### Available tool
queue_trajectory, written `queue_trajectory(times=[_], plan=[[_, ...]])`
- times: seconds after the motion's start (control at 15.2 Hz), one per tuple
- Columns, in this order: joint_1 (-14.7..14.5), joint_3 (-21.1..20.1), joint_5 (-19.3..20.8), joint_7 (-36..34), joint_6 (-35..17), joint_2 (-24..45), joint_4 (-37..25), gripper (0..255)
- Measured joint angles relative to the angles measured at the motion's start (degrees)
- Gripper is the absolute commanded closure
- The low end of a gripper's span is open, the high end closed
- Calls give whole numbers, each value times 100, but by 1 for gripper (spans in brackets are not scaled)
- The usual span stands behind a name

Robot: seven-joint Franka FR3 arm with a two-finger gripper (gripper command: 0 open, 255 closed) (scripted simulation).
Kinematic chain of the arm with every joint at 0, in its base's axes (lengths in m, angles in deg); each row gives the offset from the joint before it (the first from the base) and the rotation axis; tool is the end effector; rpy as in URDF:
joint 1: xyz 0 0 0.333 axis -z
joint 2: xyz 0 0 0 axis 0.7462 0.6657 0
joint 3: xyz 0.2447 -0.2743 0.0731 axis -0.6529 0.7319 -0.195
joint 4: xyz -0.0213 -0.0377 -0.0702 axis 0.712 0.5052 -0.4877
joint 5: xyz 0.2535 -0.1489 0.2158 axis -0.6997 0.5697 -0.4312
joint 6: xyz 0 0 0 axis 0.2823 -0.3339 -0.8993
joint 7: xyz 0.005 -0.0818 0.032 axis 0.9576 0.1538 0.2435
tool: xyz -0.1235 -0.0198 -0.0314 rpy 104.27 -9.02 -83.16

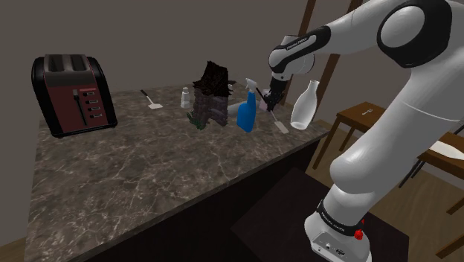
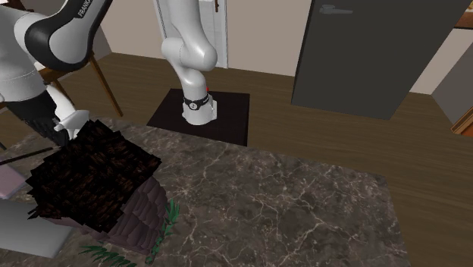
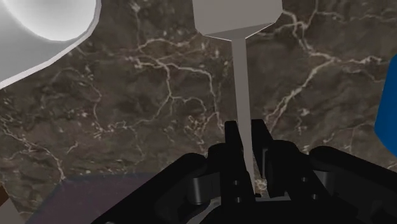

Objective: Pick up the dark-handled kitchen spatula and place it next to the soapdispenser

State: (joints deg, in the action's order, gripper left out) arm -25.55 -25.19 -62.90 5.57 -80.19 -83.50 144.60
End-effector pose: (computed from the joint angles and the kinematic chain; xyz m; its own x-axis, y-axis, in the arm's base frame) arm 0.4350 -0.2248 0.4648 0.9837 -0.1672 0.0659 -0.1675 -0.9859 -0.0006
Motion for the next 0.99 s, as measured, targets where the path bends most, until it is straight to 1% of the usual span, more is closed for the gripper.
queue_trajectory(times=[0.73, 0.99], plan=[[-3, 5, -69, 62, -856, 473, 386, 255], [-1, 7, -73, 69, -903, 491, 412, 255]])
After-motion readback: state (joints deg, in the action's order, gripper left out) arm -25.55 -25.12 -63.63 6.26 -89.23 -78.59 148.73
